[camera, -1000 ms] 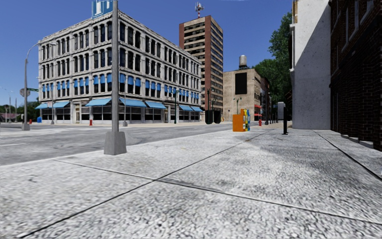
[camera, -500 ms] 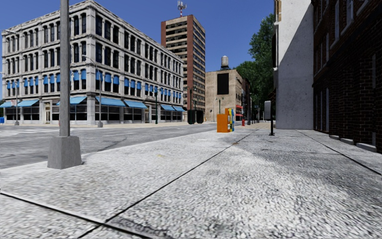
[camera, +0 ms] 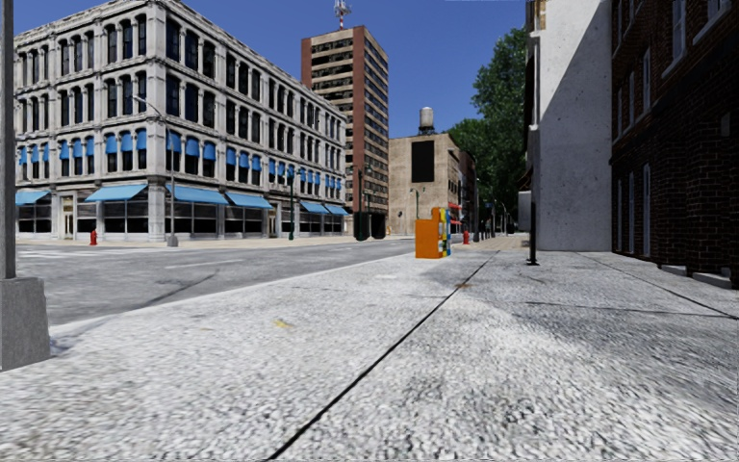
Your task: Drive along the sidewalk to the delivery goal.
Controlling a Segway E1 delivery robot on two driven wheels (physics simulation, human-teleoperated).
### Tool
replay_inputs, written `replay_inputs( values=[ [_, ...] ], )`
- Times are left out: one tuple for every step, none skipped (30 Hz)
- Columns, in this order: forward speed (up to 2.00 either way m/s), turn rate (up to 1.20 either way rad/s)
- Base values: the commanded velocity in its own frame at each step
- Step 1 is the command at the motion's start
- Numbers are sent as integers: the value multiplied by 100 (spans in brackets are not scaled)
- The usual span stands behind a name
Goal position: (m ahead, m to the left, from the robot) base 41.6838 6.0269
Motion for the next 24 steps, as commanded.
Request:
replay_inputs(
  values=[
    [200, -51],
    [200, -51],
    [200, -51],
    [200, -51],
    [200, -51],
    [200, -51],
    [200, -51],
    [200, -51],
    [200, -51],
    [200, -51],
    [200, -51],
    [200, -51],
    [200, -49],
    [200, -21],
    [200, -21],
    [200, 0],
    [200, 0],
    [200, 0],
    [200, 0],
    [200, 0],
    [200, 0],
    [200, 0],
    [200, 0],
    [200, 0]
  ],
)
